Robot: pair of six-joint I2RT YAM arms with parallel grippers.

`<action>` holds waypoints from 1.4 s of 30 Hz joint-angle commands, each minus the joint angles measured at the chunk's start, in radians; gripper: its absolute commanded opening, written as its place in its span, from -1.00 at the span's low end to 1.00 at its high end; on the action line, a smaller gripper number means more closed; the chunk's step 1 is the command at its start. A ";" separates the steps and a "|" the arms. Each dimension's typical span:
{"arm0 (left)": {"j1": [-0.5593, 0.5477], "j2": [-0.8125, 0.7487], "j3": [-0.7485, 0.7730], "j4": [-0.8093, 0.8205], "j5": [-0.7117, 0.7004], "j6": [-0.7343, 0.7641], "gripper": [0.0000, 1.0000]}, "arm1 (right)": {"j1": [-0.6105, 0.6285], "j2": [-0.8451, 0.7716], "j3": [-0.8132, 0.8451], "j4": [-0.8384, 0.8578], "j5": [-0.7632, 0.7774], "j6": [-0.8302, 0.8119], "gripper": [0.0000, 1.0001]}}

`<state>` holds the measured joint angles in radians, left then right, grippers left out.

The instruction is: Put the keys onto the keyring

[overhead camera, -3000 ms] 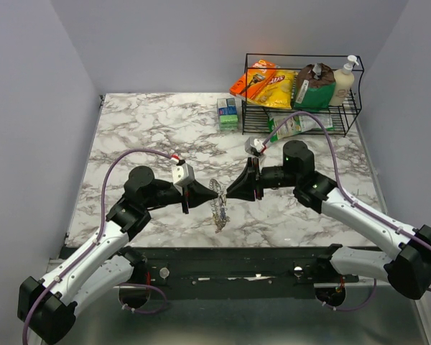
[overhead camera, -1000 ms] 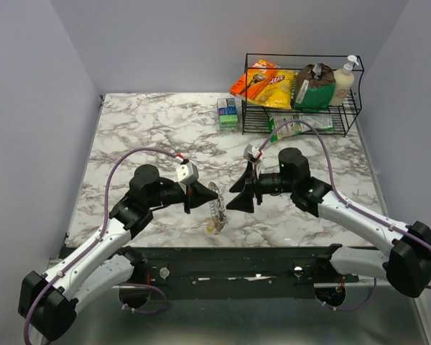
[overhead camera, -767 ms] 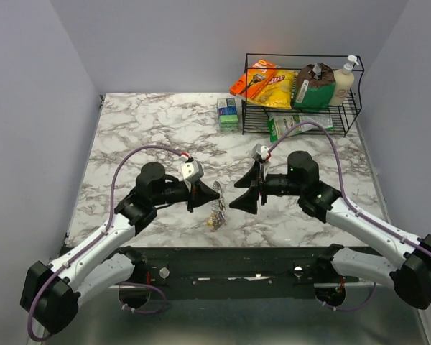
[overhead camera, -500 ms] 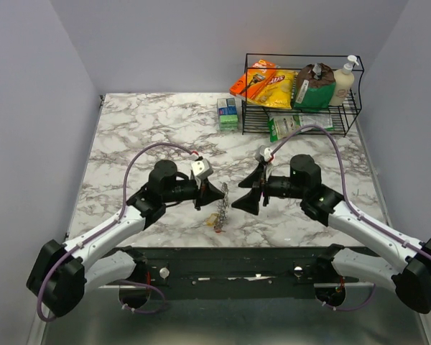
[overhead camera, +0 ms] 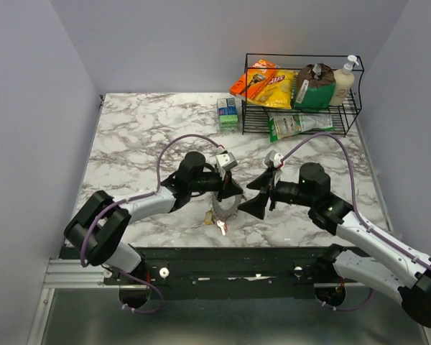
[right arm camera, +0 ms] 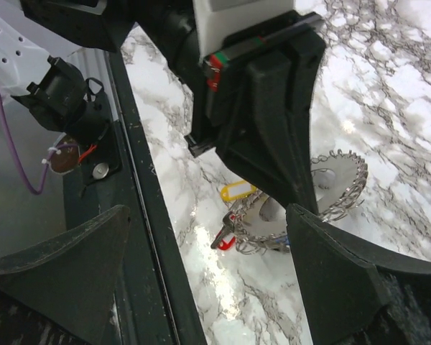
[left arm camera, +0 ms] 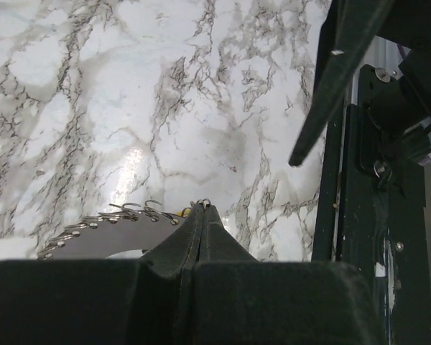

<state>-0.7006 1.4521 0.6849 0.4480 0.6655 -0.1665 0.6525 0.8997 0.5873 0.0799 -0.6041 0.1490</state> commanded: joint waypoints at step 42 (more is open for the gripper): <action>0.023 -0.427 0.137 -0.379 -0.815 -0.205 0.97 | -0.008 -0.213 0.204 -0.262 0.274 -0.026 0.99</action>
<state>-0.6807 1.1038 0.7692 0.3244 0.1898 -0.3866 0.6483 0.6933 0.7547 -0.1474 -0.3954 0.1303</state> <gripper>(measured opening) 0.985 0.996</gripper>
